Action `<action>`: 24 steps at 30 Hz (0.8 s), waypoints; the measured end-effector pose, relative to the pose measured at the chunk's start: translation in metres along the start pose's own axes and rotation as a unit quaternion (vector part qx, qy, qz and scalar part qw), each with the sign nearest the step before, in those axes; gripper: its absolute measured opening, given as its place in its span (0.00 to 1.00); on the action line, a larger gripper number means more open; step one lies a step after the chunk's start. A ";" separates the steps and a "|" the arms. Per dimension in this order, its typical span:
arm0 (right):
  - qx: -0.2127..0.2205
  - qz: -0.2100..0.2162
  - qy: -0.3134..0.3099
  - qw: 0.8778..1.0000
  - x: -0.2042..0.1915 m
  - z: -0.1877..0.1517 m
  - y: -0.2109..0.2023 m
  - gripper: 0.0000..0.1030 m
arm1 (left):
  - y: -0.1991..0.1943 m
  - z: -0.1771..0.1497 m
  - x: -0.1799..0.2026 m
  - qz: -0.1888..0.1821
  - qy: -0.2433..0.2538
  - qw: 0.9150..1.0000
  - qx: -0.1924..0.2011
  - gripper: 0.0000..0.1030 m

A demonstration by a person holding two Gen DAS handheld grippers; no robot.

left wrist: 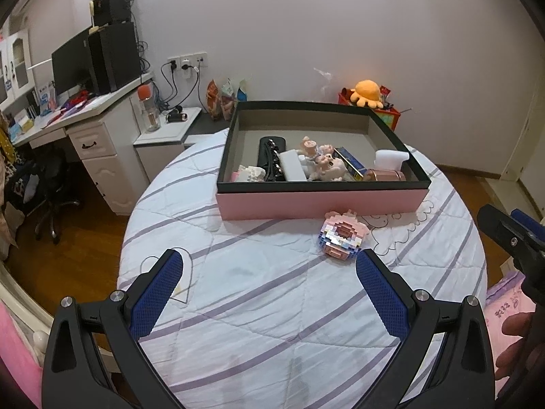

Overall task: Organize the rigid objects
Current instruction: 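Move the left gripper toward the colourful block donut toy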

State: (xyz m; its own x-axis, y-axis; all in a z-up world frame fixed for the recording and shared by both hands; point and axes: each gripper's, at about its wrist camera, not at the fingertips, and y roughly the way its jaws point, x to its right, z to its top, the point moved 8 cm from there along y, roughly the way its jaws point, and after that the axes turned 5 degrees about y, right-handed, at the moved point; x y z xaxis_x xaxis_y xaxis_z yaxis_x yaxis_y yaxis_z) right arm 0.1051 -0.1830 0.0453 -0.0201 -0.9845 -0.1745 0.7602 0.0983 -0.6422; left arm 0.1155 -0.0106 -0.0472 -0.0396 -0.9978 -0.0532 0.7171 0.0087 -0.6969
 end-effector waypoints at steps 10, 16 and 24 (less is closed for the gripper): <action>-0.019 -0.018 -0.011 1.000 0.007 0.001 0.018 1.00 | 0.044 0.003 0.036 -0.026 0.019 0.999 -0.034 1.00; -0.034 -0.027 -0.012 0.999 0.017 0.003 0.036 1.00 | 0.076 0.008 0.058 -0.037 0.027 0.998 -0.053 1.00; -0.052 -0.033 -0.007 0.998 0.032 0.008 0.062 1.00 | 0.118 0.009 0.075 -0.033 0.036 0.995 -0.082 1.00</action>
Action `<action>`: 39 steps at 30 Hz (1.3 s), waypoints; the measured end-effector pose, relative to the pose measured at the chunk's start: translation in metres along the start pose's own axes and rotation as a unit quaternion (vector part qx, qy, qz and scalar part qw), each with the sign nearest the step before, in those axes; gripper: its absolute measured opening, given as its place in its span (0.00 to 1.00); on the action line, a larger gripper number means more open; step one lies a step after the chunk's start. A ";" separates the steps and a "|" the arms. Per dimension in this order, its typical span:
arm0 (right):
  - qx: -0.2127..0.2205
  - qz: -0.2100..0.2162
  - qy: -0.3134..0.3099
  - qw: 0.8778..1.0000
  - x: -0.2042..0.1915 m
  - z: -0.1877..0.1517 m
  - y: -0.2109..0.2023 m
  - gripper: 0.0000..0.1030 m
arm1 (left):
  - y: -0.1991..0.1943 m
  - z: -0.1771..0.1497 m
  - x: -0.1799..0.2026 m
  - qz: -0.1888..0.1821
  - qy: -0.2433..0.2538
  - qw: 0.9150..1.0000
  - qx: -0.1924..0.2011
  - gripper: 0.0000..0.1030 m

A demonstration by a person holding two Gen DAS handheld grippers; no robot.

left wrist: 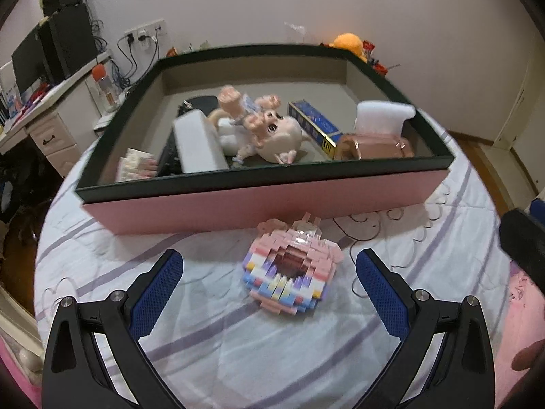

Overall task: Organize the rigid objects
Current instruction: 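Move the left gripper toward the colourful block donut toy, then grasp the block donut toy with the left gripper, then carry the donut toy into the box and open the left gripper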

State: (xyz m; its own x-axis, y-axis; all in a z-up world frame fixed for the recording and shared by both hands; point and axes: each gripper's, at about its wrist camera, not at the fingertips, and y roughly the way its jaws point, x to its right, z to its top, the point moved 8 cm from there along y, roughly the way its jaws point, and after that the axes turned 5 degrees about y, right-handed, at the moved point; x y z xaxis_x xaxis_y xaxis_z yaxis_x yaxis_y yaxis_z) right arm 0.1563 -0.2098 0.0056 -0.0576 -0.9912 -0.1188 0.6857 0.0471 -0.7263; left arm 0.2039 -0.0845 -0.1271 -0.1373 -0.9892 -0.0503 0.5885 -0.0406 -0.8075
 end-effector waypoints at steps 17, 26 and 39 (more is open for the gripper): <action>-0.011 0.005 0.007 1.000 0.002 0.002 0.015 1.00 | 0.014 0.002 0.000 -0.032 0.003 0.999 0.002 0.58; -0.001 0.008 0.003 1.000 -0.009 0.001 0.002 1.00 | -0.015 -0.011 -0.021 -0.029 -0.017 0.999 0.012 0.58; 0.009 0.029 -0.012 0.999 -0.039 0.010 -0.002 1.00 | -0.058 0.026 -0.076 -0.011 -0.053 0.997 0.056 0.58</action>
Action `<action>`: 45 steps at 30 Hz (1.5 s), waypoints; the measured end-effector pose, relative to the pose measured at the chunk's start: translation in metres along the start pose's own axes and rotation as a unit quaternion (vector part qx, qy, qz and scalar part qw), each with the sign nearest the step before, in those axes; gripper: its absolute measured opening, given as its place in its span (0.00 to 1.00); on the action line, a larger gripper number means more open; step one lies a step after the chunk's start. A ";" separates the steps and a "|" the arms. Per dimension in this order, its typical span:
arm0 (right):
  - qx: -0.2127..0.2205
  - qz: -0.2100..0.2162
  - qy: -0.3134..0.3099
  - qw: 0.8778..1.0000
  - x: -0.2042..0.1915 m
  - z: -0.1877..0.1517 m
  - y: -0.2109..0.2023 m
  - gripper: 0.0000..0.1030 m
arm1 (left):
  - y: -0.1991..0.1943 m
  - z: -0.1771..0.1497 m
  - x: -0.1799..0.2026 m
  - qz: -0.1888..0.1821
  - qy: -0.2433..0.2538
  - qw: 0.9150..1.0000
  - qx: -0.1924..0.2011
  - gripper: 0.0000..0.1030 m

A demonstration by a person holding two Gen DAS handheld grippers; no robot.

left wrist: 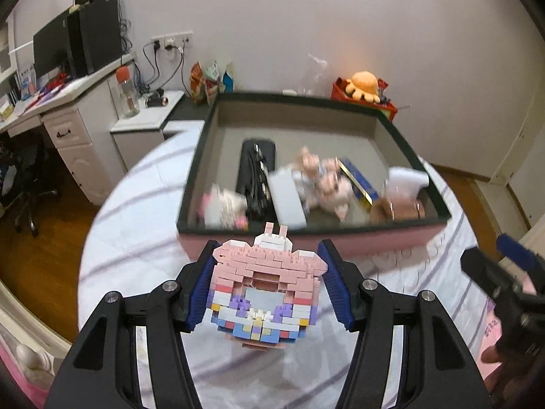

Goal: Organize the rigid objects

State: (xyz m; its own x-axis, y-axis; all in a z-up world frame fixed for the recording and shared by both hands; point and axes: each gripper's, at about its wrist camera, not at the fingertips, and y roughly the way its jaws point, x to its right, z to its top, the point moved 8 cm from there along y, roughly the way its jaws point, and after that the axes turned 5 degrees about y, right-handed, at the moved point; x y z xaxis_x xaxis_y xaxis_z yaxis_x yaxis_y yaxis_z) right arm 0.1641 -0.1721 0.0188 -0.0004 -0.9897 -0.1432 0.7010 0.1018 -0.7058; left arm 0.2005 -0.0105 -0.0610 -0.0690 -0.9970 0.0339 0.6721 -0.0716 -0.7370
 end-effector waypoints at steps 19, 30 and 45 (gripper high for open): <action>-0.008 -0.003 -0.004 1.000 -0.001 0.058 0.067 1.00 | 0.123 0.091 0.001 -0.017 0.006 0.999 -0.038 0.58; -0.022 0.000 -0.010 1.000 -0.005 0.059 0.083 1.00 | 0.129 0.094 -0.004 -0.001 -0.001 0.999 -0.048 1.00; 0.015 0.007 -0.008 1.000 -0.019 0.056 0.020 1.00 | 0.030 0.072 -0.018 0.045 0.005 0.999 0.017 1.00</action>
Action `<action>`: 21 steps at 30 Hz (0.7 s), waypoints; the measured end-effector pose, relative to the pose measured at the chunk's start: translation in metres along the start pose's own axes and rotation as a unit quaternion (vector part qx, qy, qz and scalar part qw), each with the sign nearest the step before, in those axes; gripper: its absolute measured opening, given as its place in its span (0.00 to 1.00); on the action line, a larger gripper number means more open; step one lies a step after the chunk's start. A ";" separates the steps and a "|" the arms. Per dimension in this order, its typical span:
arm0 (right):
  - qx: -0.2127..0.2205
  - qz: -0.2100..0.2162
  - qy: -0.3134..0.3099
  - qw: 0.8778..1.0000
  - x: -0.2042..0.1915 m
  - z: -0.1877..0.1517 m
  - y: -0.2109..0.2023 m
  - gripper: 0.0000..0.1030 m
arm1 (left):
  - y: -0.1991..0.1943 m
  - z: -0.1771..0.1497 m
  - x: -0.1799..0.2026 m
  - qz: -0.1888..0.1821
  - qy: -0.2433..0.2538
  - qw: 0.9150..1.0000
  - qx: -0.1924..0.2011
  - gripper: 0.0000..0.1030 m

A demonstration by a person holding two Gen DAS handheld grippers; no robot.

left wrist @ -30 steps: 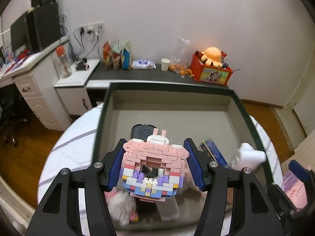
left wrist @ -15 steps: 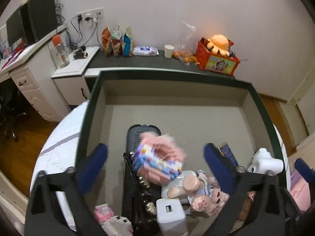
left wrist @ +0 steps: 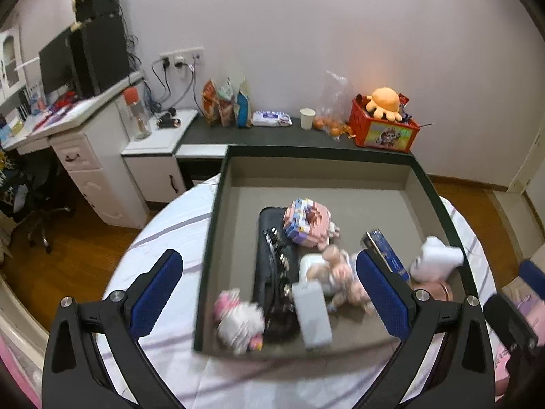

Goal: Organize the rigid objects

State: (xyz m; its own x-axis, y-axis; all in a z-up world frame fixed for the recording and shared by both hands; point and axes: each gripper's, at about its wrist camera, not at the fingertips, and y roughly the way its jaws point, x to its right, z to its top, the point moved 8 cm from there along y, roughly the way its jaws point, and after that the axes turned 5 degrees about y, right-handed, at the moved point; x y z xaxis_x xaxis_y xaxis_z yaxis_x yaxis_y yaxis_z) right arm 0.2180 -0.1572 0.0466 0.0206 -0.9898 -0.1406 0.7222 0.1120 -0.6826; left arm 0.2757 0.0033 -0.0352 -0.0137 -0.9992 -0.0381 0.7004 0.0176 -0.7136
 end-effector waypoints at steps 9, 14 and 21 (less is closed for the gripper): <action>0.027 0.009 -0.006 1.000 -0.019 -0.012 -0.060 1.00 | -0.079 -0.043 -0.005 0.026 0.018 0.999 0.034 1.00; 0.040 0.003 -0.012 0.999 -0.028 -0.019 -0.091 1.00 | -0.126 -0.064 -0.014 0.036 0.007 0.998 0.058 1.00; 0.054 -0.009 -0.021 0.998 -0.034 -0.030 -0.127 1.00 | -0.166 -0.079 -0.011 0.025 -0.002 0.996 0.080 1.00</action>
State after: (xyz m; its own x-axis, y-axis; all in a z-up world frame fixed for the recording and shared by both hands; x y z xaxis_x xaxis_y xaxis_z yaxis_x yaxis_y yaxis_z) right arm 0.1050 -0.1350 0.1159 0.0345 -0.9947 -0.0969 0.7929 0.0863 -0.6032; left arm 0.1035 0.0138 0.0282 0.0268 -0.9974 -0.0674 0.8049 0.0615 -0.5902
